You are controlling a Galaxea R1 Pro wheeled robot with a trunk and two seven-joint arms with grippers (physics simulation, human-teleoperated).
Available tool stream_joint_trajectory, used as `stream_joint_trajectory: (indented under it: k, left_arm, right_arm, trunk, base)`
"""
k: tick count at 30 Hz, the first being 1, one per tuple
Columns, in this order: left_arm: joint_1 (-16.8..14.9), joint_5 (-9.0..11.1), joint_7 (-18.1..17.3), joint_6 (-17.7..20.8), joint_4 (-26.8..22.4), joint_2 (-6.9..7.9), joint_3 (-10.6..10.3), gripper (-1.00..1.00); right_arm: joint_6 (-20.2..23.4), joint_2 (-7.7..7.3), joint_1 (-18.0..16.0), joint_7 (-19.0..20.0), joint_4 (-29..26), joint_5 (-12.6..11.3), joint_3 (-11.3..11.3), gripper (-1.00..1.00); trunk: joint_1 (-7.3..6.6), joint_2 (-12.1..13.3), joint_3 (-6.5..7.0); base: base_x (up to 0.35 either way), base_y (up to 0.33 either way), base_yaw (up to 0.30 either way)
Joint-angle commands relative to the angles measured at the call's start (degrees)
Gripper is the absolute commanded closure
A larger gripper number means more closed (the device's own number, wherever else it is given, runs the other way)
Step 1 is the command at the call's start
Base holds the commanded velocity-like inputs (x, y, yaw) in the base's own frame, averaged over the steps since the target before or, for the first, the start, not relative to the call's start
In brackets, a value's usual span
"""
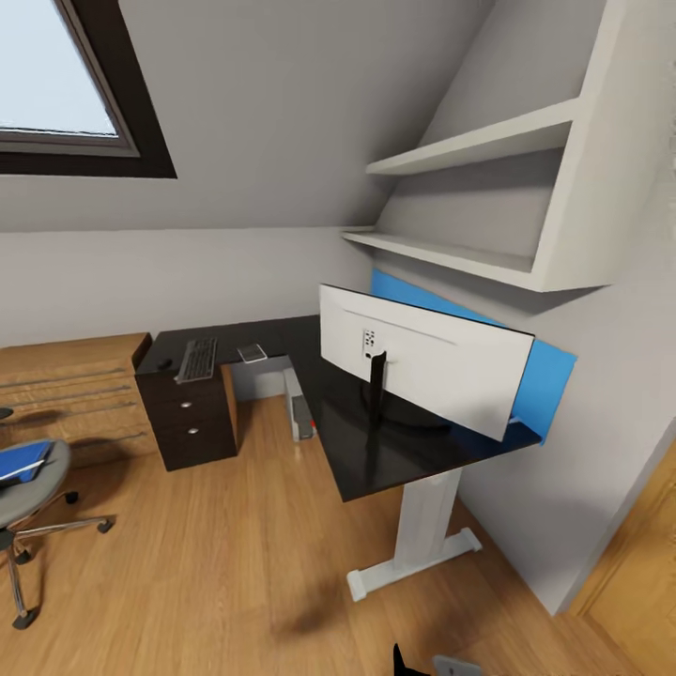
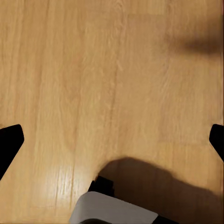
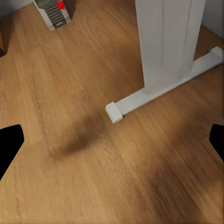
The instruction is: In the bedroom, organize the workspace by keeping the computer under the desk, ensuring the monitor is on the desk, placing the keyboard on the desk next to the monitor, placing the mouse on the desk next to the keyboard, moving the folder from the swivel chair onto the desk next to the mouse, stacking the notebook on top of the folder with the pen on top of the notebook, and positioning the swivel chair next to the desk.
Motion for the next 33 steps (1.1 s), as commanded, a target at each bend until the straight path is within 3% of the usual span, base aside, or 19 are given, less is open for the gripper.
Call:
stream_joint_trajectory:
  k: [1,8,33]
  left_arm:
    - [-0.73,1.20,-1.04,-0.12,1.05,0.07,-0.46,-1.00]
    - [-1.85,2.32,-3.52,-0.10,2.80,-0.03,-0.40,-1.00]
    - [-1.95,1.83,-3.86,-0.57,2.98,-0.78,-0.60,-1.00]
  right_arm:
    - [-0.22,0.03,-0.07,0.42,0.13,-0.60,0.20,-1.00]
    - [-0.22,0.03,-0.07,0.42,0.13,-0.59,0.20,-1.00]
    - [-0.13,0.06,-0.07,0.33,0.13,-0.56,0.26,-1.00]
  trunk:
    - [-0.22,0.36,0.11]
    - [-1.76,3.17,1.36]
    - [-7.25,13.19,5.85]
  base:
    - [0.000,0.000,-0.080]
    - [0.000,0.000,-0.029]
    - [0.000,0.000,-0.001]
